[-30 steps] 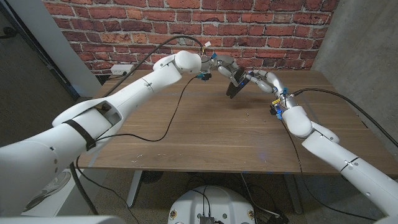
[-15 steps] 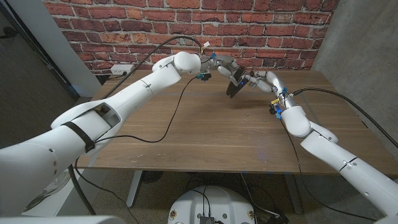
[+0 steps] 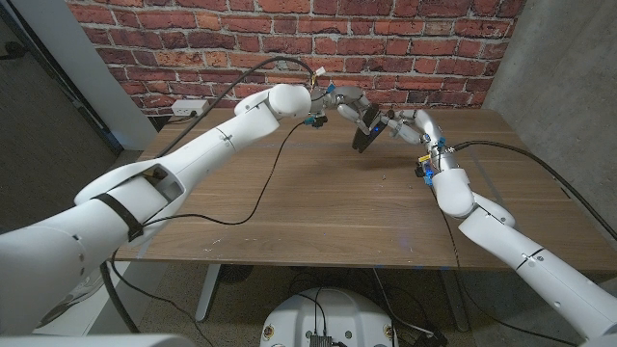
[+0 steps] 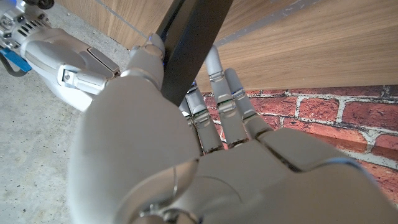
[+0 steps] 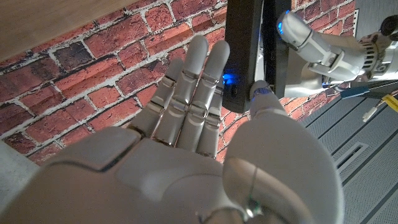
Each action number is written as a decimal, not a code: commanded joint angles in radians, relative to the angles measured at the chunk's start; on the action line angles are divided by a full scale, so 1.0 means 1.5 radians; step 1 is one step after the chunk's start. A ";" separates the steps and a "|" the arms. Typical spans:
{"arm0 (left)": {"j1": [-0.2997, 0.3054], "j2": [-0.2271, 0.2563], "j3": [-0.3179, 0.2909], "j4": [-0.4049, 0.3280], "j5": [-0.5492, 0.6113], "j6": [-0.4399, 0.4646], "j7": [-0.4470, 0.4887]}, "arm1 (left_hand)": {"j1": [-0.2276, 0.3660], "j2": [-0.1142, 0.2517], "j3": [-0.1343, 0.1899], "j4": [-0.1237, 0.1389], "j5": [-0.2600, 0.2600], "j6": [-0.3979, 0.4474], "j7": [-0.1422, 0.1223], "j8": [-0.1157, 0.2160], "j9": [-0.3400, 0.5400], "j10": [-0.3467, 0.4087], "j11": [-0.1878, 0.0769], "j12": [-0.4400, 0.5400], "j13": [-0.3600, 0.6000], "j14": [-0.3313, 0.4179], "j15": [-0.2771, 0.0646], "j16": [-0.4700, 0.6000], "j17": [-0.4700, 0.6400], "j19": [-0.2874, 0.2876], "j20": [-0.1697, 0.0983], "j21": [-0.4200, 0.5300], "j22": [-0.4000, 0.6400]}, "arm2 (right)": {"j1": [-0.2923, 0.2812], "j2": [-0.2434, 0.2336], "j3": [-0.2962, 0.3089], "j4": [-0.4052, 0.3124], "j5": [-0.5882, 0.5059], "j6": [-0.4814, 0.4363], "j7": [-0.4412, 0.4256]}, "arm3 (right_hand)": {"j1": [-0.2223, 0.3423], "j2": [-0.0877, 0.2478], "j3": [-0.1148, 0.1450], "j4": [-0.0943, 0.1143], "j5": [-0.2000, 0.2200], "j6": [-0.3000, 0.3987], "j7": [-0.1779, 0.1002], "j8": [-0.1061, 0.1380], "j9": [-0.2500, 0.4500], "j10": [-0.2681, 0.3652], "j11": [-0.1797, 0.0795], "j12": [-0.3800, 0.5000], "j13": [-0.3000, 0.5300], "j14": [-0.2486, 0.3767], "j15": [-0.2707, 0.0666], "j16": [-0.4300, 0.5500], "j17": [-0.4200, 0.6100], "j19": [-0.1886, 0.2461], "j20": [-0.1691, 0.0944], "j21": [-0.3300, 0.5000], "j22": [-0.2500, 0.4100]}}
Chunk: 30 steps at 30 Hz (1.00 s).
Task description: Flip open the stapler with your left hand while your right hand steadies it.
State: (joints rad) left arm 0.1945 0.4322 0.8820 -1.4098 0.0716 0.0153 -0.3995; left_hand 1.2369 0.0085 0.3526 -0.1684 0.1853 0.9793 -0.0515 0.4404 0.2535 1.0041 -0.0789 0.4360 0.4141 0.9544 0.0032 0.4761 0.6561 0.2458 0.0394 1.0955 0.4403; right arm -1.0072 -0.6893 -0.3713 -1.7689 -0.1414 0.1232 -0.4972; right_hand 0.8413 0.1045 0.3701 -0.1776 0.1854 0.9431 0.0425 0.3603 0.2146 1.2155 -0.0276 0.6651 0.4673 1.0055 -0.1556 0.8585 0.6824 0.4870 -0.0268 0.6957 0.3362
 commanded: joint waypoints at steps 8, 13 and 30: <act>0.101 0.023 -0.051 -0.055 0.085 -0.114 0.210 | 0.037 0.035 0.024 0.015 0.002 0.077 0.042 0.000 -0.003 0.069 -0.033 0.000 0.049 0.103 -0.154 -0.002 0.007 -0.002 -0.005 0.009 -0.003 | -0.006 0.042 0.004 0.013 -0.031 -0.009 -0.075 | 0.065 0.031 0.024 0.005 0.008 0.102 -0.017 0.076 0.075 0.015 -0.001 0.023 0.032 0.014 -0.033 0.012 0.017 0.000 -0.002 0.027 0.013; 0.130 0.015 -0.067 -0.043 0.123 -0.167 0.299 | 0.038 0.032 0.025 0.014 0.002 0.082 0.037 -0.003 -0.006 0.072 -0.037 -0.002 0.050 0.103 -0.156 -0.004 0.010 -0.002 -0.010 0.012 -0.007 | -0.001 0.050 0.002 0.021 -0.032 -0.006 -0.084 | 0.068 0.028 0.029 0.007 0.009 0.106 -0.015 0.079 0.081 0.017 -0.001 0.029 0.042 0.020 -0.033 0.015 0.020 0.000 -0.002 0.036 0.017; 0.175 -0.019 -0.088 0.020 0.214 -0.302 0.493 | 0.032 0.027 0.027 0.017 0.003 0.091 0.027 -0.009 -0.011 0.076 -0.048 -0.010 0.054 0.105 -0.157 -0.011 0.019 -0.010 -0.019 0.016 -0.019 | 0.009 0.074 0.006 0.057 0.008 0.027 -0.091 | 0.072 0.023 0.043 0.010 0.010 0.112 -0.012 0.085 0.094 0.022 -0.003 0.040 0.061 0.027 -0.033 0.015 0.028 0.002 -0.004 0.062 0.025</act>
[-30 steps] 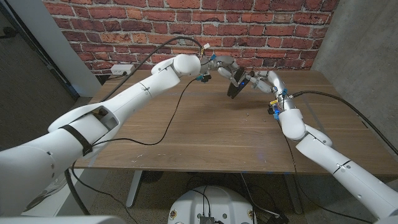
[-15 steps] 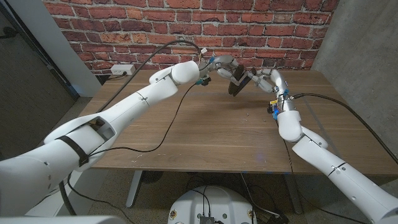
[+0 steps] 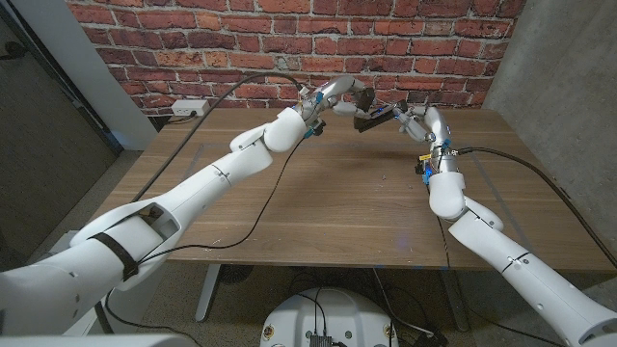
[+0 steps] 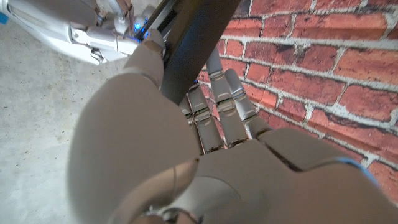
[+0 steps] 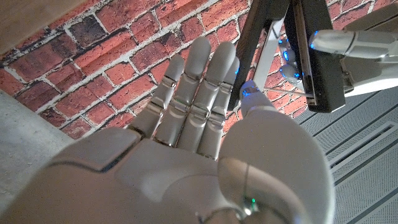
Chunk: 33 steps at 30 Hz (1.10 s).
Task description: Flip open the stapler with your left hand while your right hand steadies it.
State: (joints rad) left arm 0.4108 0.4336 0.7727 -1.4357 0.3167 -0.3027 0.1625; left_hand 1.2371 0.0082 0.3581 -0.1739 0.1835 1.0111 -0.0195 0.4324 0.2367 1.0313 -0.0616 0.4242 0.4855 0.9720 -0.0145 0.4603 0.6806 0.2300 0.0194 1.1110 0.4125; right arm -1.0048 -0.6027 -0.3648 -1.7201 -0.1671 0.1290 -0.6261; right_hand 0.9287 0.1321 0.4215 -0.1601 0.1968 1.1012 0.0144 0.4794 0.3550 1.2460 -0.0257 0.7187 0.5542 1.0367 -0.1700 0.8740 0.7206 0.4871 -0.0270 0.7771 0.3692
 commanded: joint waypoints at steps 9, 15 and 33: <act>0.034 -0.041 -0.021 0.083 0.054 -0.161 0.166 | 0.029 0.025 0.025 0.022 0.005 0.070 -0.001 -0.006 0.001 0.059 -0.068 -0.007 0.009 0.094 -0.146 -0.003 0.010 -0.007 -0.012 0.006 -0.008 | 0.016 0.026 0.006 0.049 0.068 0.053 0.015 | 0.014 0.001 0.016 -0.001 0.003 0.008 0.009 0.007 0.007 0.007 -0.012 0.006 0.006 0.009 -0.024 0.005 0.006 0.001 -0.006 0.021 0.007; 0.042 -0.059 -0.031 0.104 0.062 -0.204 0.216 | 0.027 0.023 0.025 0.022 0.006 0.070 -0.005 -0.008 0.002 0.058 -0.072 -0.010 0.011 0.092 -0.146 -0.005 0.015 -0.014 -0.014 0.006 -0.013 | 0.024 0.031 0.010 0.074 0.123 0.086 0.055 | 0.014 -0.001 0.019 -0.001 0.003 0.008 0.009 0.007 0.010 0.009 -0.014 0.007 0.007 0.012 -0.024 0.006 0.010 0.001 -0.007 0.028 0.009; 0.036 -0.078 -0.018 0.130 0.187 -0.269 0.370 | 0.021 0.020 0.025 0.026 0.011 0.072 -0.016 -0.012 0.001 0.060 -0.079 -0.018 0.018 0.087 -0.147 -0.012 0.030 -0.018 -0.028 0.009 -0.027 | 0.052 0.055 0.016 0.159 0.265 0.162 0.163 | 0.014 -0.008 0.029 -0.001 0.003 0.010 0.013 0.005 0.018 0.011 -0.014 0.009 0.014 0.015 -0.024 0.010 0.021 -0.004 -0.008 0.053 0.014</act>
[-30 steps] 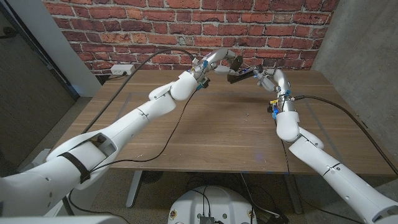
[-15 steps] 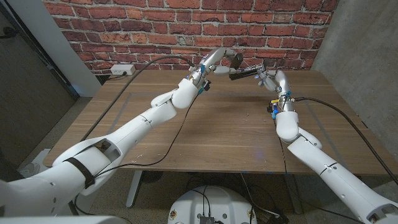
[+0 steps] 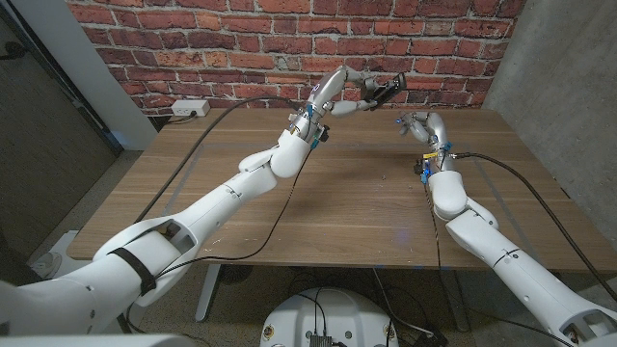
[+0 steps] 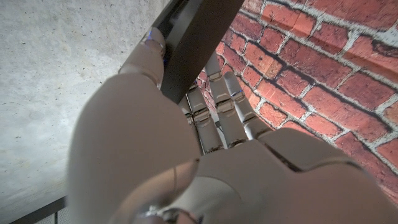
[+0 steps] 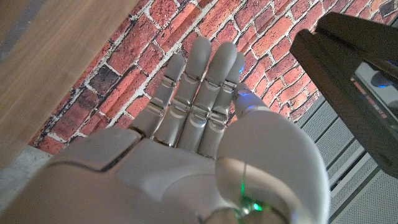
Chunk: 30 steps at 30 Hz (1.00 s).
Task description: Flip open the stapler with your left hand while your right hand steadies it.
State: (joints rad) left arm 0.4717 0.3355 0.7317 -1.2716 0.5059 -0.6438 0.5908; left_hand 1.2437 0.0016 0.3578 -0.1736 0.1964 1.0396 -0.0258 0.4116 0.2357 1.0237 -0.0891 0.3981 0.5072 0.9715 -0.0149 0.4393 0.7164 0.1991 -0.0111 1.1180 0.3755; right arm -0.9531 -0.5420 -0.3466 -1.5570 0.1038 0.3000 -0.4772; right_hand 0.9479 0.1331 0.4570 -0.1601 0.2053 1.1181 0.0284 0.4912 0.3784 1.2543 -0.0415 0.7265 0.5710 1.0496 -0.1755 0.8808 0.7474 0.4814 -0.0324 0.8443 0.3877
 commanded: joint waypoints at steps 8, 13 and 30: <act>-0.006 -0.013 0.009 0.022 0.056 -0.023 0.078 | 0.015 0.023 0.025 0.026 0.003 0.055 -0.013 0.002 0.003 0.067 -0.060 -0.004 0.006 0.089 -0.147 0.001 0.013 0.002 -0.009 0.006 -0.007 | 0.021 0.015 0.001 0.054 0.077 0.054 0.059 | 0.000 -0.010 0.009 0.000 -0.003 -0.001 0.004 -0.005 0.005 0.006 -0.006 0.004 0.006 0.006 -0.021 0.008 0.009 -0.003 -0.005 0.019 0.004; 0.019 -0.006 -0.001 -0.024 0.039 0.064 0.036 | 0.016 0.023 0.026 0.025 0.004 0.057 -0.009 0.002 0.003 0.069 -0.060 -0.006 0.008 0.090 -0.147 0.000 0.017 0.001 -0.007 0.008 -0.010 | 0.022 0.013 -0.002 0.061 0.073 0.064 0.063 | -0.035 -0.018 -0.008 0.018 -0.010 -0.044 -0.015 -0.045 -0.019 -0.043 0.004 -0.046 -0.030 -0.036 -0.016 -0.017 -0.012 -0.020 0.009 0.040 0.006; 0.053 0.021 -0.003 -0.138 0.008 0.307 -0.075 | 0.020 0.024 0.031 0.023 0.003 0.058 0.001 0.000 0.008 0.075 -0.049 -0.012 0.013 0.099 -0.145 -0.003 0.027 0.004 0.005 0.019 -0.019 | 0.026 0.001 -0.012 0.057 0.068 0.081 0.093 | -0.140 -0.037 -0.041 0.041 -0.017 -0.213 -0.026 -0.167 -0.087 -0.238 0.018 -0.217 -0.132 -0.169 0.036 -0.199 -0.198 -0.078 0.031 0.079 -0.027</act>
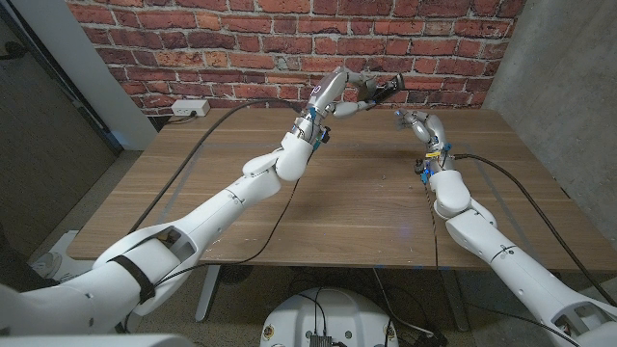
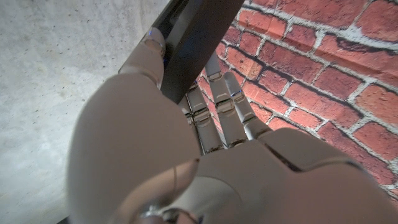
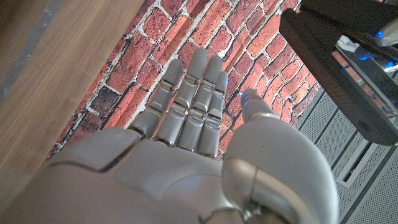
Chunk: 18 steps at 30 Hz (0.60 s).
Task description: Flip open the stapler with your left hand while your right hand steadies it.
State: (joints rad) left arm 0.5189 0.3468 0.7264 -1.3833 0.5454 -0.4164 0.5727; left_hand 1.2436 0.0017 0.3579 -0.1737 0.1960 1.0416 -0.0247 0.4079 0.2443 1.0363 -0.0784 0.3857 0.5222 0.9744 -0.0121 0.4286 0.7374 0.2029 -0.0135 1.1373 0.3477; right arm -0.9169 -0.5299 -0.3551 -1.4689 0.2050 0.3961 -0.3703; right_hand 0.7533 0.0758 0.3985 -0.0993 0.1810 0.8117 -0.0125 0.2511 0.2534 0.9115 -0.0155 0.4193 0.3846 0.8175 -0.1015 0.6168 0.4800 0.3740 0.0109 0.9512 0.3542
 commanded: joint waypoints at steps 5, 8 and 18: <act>0.021 0.014 0.006 -0.063 -0.032 0.188 -0.074 | 0.020 0.023 0.032 0.023 0.003 0.057 0.003 0.002 0.003 0.069 -0.054 -0.005 0.004 0.099 -0.147 0.003 0.015 0.001 0.008 0.008 -0.003 | -0.003 -0.008 -0.005 -0.009 0.007 0.021 0.029 | -0.021 -0.001 -0.004 0.002 -0.002 -0.015 0.002 -0.013 -0.009 -0.018 0.005 -0.023 -0.017 -0.029 -0.008 -0.047 -0.039 -0.009 0.001 0.012 -0.012; 0.016 0.014 0.006 -0.059 -0.060 0.198 -0.097 | 0.020 0.024 0.033 0.022 0.002 0.056 0.005 0.001 0.004 0.069 -0.054 -0.007 0.003 0.100 -0.147 0.002 0.016 0.001 0.009 0.010 -0.005 | -0.006 -0.009 -0.005 -0.011 0.009 0.027 0.034 | -0.028 -0.002 -0.007 0.004 -0.003 -0.018 0.005 -0.015 -0.011 -0.023 0.005 -0.028 -0.022 -0.038 -0.005 -0.059 -0.047 -0.010 0.001 0.014 -0.015; -0.015 0.019 0.032 -0.024 -0.095 0.185 -0.151 | 0.020 0.024 0.035 0.023 0.001 0.057 0.005 -0.001 0.005 0.069 -0.054 -0.011 0.006 0.100 -0.147 -0.003 0.020 -0.003 0.011 0.015 -0.009 | -0.012 -0.007 -0.005 -0.011 0.041 0.042 0.069 | -0.066 -0.008 -0.024 0.020 -0.007 -0.039 0.010 -0.027 -0.019 -0.061 0.015 -0.052 -0.037 -0.044 0.005 -0.086 -0.070 -0.020 0.007 0.018 -0.030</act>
State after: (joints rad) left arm 0.5311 0.3688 0.7399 -1.4577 0.4445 -0.1486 0.4103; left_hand 1.2435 0.0017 0.3649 -0.1807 0.1920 1.0419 -0.0247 0.4074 0.2490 1.0501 -0.0719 0.3716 0.5266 0.9774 -0.0091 0.4276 0.7571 0.1997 -0.0030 1.1541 0.3339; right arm -0.9260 -0.5411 -0.3608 -1.4835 0.2283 0.4339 -0.3146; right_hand 0.6670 0.0641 0.3707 -0.0714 0.1737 0.7635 0.0038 0.2142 0.2255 0.8341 0.0034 0.3509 0.3317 0.7590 -0.0784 0.4950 0.3792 0.3488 0.0177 0.9743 0.3116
